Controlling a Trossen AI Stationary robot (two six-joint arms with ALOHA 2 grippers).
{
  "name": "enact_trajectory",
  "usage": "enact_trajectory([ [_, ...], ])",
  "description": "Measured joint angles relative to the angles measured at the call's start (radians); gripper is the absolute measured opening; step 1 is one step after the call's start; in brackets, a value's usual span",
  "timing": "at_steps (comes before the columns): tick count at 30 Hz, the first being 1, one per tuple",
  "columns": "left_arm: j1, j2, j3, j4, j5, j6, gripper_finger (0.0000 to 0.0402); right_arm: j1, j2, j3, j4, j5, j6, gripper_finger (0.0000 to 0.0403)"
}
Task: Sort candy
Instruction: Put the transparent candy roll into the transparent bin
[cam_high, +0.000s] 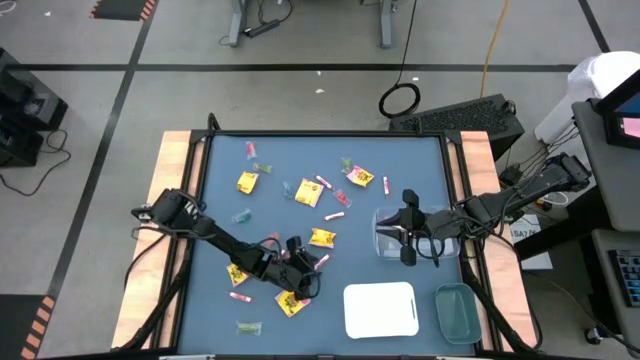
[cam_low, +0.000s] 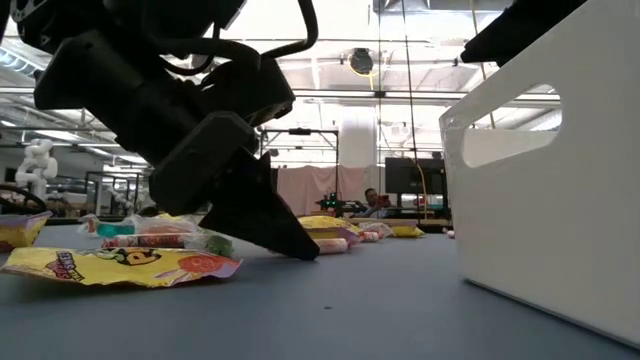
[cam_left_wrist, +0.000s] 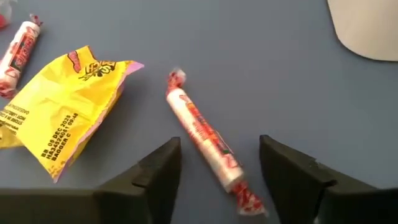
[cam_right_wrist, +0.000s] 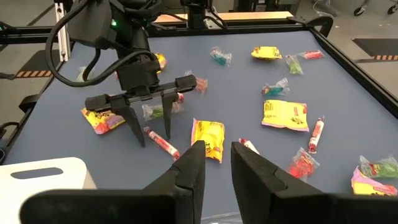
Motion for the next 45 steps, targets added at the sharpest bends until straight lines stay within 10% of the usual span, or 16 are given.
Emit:
enact_trajectory([
  [10, 0.01, -0.001, 0.0, -0.011, 0.009, 0.096, 0.0039, 0.0, 0.0, 0.0, 0.0, 0.0, 0.0, 0.0068],
  [36, 0.016, -0.349, -0.003, -0.25, 0.025, 0.219, 0.0042, 0.0, 0.236, -0.001, 0.344, 0.012, -0.053, 0.0068],
  [45, -0.001, -0.177, -0.022, -0.1, 0.095, 0.075, 0.0161, 0.0, 0.277, -0.001, 0.381, -0.001, -0.071, 0.0068],
])
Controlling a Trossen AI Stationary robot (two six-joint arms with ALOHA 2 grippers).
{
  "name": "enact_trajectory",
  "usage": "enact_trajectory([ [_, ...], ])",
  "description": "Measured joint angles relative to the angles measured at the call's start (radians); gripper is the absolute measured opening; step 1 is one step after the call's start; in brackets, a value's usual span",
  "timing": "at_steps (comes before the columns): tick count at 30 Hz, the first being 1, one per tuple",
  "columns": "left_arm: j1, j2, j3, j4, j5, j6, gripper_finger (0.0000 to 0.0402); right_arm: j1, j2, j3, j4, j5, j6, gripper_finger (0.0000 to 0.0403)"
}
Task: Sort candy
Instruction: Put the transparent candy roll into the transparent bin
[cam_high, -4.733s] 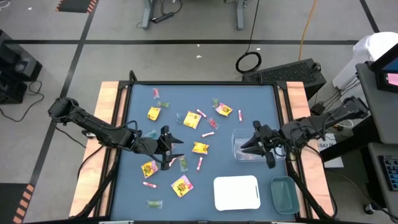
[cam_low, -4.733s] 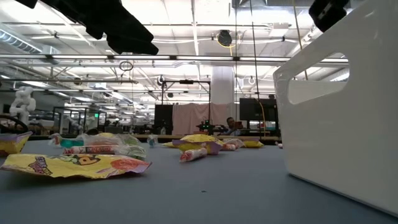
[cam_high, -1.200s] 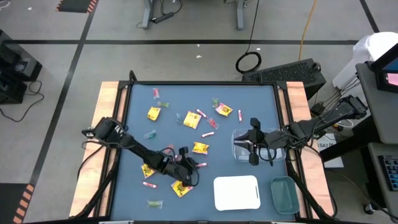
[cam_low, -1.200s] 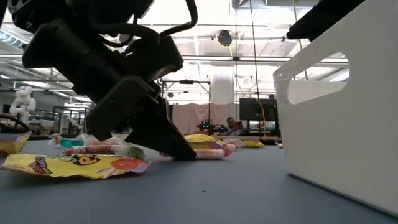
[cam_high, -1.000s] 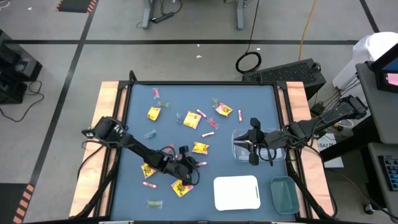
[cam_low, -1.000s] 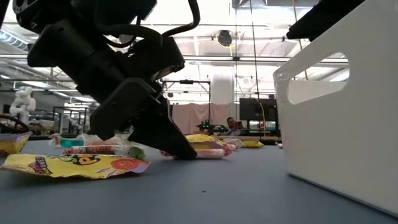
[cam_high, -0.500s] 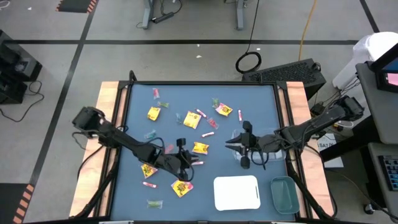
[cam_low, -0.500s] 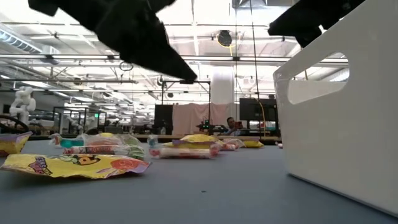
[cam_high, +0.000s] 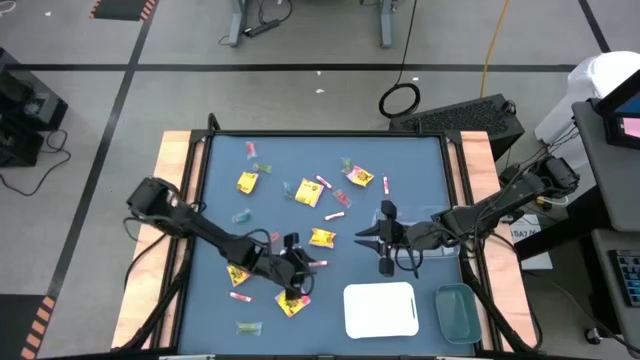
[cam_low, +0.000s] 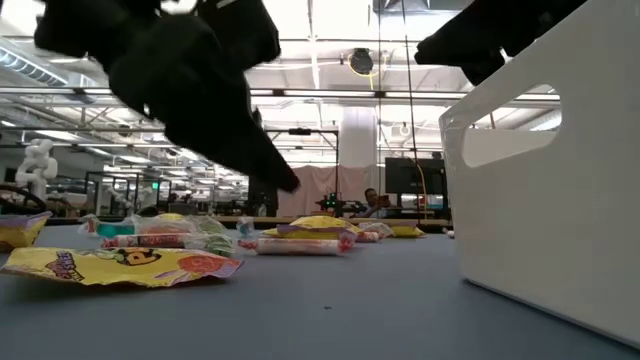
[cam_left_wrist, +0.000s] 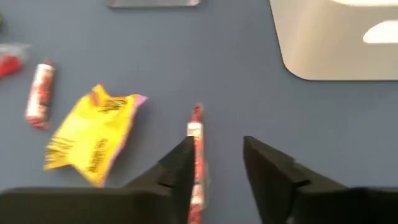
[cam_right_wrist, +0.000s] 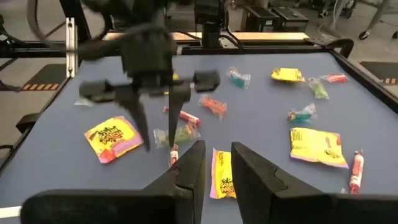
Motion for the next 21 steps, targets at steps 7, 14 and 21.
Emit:
enact_trajectory([
  [7, 0.004, 0.134, 0.001, 0.064, -0.067, -0.056, 0.0215, 0.0, -0.005, 0.0, 0.012, 0.0, -0.011, 0.0068],
  [14, 0.011, 0.155, 0.004, 0.055, -0.058, -0.106, 0.0184, 0.0, -0.005, 0.0, 0.007, 0.001, -0.013, 0.0068],
  [21, 0.013, 0.156, 0.005, 0.048, -0.026, -0.072, 0.0068, 0.0, -0.005, 0.0, 0.007, 0.001, -0.016, 0.0068],
])
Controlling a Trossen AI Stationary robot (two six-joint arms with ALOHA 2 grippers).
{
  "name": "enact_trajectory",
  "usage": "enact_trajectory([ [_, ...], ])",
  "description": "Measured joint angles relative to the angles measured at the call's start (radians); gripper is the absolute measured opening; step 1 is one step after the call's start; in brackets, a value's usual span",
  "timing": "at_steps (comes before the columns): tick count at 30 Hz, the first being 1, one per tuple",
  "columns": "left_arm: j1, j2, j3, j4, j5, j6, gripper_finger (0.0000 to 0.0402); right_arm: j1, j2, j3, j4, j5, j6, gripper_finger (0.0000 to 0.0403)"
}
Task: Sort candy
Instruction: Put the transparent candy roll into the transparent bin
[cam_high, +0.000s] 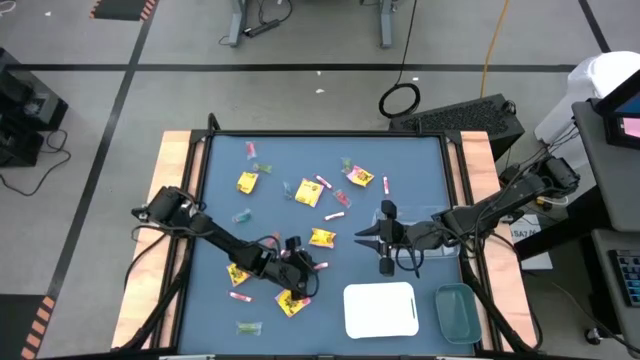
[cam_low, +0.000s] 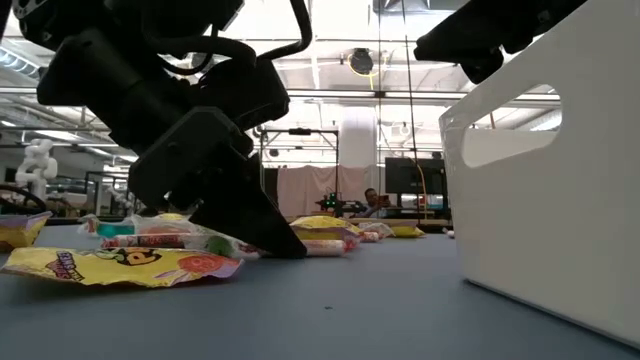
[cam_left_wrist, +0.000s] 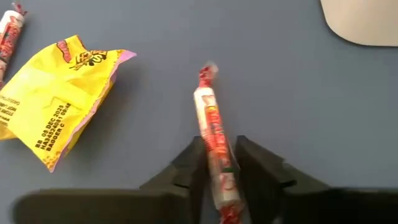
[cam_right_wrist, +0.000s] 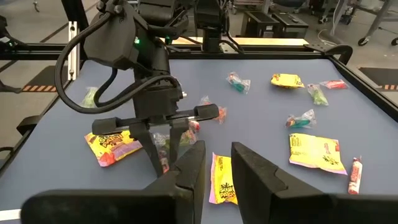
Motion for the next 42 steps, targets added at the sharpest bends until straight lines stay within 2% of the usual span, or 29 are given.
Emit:
enact_trajectory([
  [2, 0.001, 0.0, 0.0, -0.005, 0.001, 0.002, 0.0039, 0.0, 0.0, 0.0, 0.0, 0.0, 0.002, 0.0068],
  [8, 0.003, -0.003, 0.0, 0.001, 0.0, 0.048, 0.0039, 0.0, 0.004, 0.0, 0.0, -0.015, 0.038, 0.0068],
  [10, 0.003, -0.014, 0.001, -0.008, -0.008, 0.06, 0.0051, 0.0, 0.005, 0.0, 0.001, -0.029, 0.055, 0.0068],
  [15, 0.011, -0.099, -0.003, -0.027, -0.041, 0.14, 0.0058, 0.001, 0.042, 0.0, 0.041, -0.031, 0.072, 0.0068],
  [23, 0.04, -0.256, 0.0, -0.034, -0.048, 0.273, 0.0051, 0.0, 0.191, 0.001, 0.187, -0.049, 0.054, 0.0075],
  [27, 0.045, -0.299, 0.0, -0.049, -0.045, 0.293, 0.0056, -0.001, 0.252, 0.026, 0.185, -0.05, 0.059, 0.0109],
  [36, 0.045, -0.316, 0.0, -0.034, -0.014, 0.316, 0.0057, -0.041, 0.383, 0.199, 0.031, -0.045, 0.007, 0.0235],
  [39, 0.046, -0.316, 0.0, -0.035, -0.014, 0.312, 0.0057, -0.052, 0.416, 0.242, 0.015, -0.054, -0.013, 0.0249],
  [42, 0.045, -0.316, 0.0, -0.037, -0.015, 0.312, 0.0058, -0.061, 0.442, 0.269, -0.007, -0.059, -0.018, 0.0246],
])
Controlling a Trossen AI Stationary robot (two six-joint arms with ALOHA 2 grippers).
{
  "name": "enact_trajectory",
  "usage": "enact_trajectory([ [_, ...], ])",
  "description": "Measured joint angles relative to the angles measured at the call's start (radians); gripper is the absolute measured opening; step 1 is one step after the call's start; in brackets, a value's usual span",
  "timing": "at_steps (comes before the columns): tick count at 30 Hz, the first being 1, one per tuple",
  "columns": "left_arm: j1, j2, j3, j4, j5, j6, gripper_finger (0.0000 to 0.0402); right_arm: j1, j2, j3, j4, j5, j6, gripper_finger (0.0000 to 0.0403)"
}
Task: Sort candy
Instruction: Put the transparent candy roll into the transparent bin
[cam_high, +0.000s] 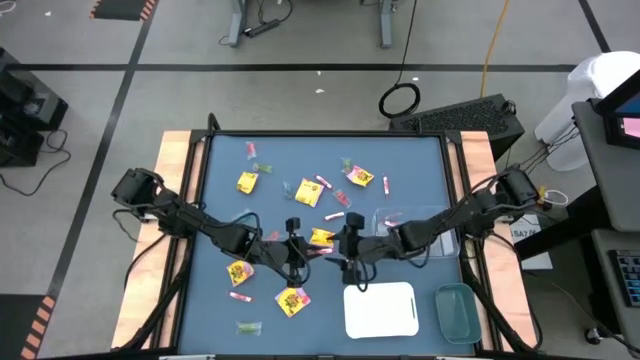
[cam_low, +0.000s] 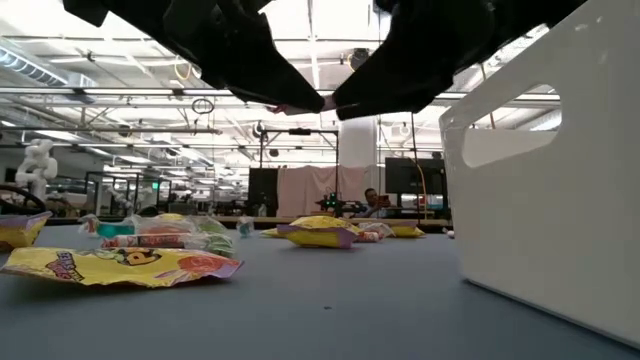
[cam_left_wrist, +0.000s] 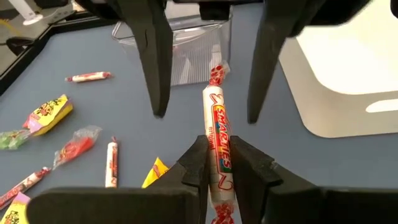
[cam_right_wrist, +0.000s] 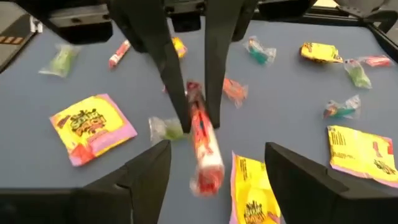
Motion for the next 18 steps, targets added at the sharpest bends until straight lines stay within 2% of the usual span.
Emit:
enact_trajectory([
  [4, 0.0, 0.0, 0.0, -0.009, 0.0, 0.0, 0.0058, -0.002, 0.02, 0.021, -0.013, -0.026, -0.004, 0.0218],
  [18, 0.0, 0.0, 0.0, -0.017, 0.0, 0.003, 0.0058, -0.022, 0.02, 0.021, 0.004, -0.1, -0.001, 0.0057],
])
